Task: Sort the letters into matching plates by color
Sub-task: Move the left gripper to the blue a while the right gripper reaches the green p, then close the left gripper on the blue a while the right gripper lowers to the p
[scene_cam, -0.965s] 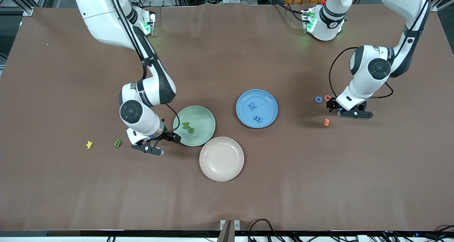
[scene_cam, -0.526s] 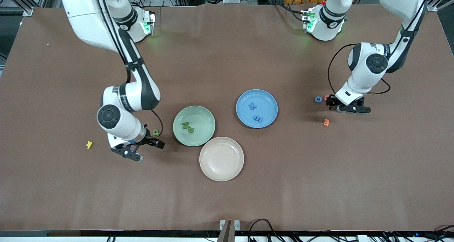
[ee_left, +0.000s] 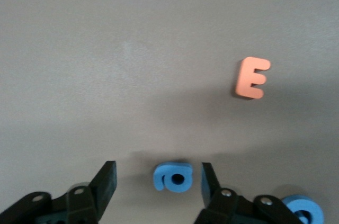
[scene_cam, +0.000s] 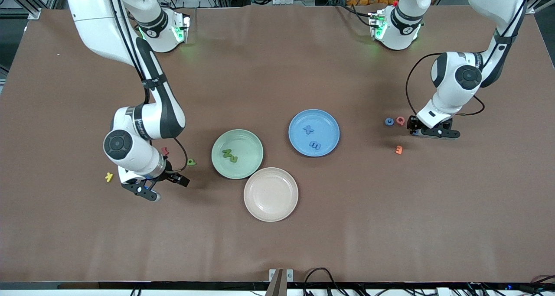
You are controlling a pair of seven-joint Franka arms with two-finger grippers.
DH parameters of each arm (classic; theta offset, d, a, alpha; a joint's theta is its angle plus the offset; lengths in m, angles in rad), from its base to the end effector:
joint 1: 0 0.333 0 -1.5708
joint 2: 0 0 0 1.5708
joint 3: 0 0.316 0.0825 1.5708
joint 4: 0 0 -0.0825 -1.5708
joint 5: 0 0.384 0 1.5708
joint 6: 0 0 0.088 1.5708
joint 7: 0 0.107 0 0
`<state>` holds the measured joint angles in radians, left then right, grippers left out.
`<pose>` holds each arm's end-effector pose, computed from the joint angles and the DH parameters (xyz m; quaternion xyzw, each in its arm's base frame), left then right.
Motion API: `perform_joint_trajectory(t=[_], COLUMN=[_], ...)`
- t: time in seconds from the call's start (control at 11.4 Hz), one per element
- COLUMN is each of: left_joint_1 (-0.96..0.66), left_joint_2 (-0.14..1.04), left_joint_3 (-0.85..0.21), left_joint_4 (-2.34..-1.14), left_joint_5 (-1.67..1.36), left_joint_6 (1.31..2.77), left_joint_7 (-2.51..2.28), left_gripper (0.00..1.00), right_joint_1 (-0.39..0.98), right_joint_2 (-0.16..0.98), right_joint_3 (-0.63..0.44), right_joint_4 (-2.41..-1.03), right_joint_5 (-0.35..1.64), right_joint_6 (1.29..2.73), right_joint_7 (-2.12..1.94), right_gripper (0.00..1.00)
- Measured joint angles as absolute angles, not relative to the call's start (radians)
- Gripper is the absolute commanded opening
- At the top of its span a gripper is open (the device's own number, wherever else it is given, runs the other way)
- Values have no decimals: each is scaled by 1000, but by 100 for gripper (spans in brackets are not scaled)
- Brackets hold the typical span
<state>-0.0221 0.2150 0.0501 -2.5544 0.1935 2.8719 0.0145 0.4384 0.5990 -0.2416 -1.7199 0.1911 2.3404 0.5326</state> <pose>0.4621 0.0030 0.1986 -0.9944 0.0858 -0.0499 0.0368 0.6585 0.1511 0.2514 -0.9775 0.2098 -0.0194 0.0103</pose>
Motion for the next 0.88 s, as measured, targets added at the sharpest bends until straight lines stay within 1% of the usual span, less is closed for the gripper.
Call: perform_joint_trajectory(t=[0.44,0.61,0.88], left_joint_1=[-21,-21,-21], left_joint_2=[238,243,244], left_joint_3=[61,61,61], left_joint_4=[-2556,-2559,-2563], left_joint_5=[194,194,194], left_joint_6=[2887,2888,2888], left_joint_7=[31,31,31], left_gripper=[70,69,66], right_joint_1=[434,432,444], right_joint_2=[599,599,599], right_joint_3=[-243,-243,-230], right_joint_4=[-1753,-1763,-1763], right_joint_5=[192,190,190], right_joint_6=[2336,2338,2340], right_joint_7=[526,690,1052], right_gripper=[100,100,100])
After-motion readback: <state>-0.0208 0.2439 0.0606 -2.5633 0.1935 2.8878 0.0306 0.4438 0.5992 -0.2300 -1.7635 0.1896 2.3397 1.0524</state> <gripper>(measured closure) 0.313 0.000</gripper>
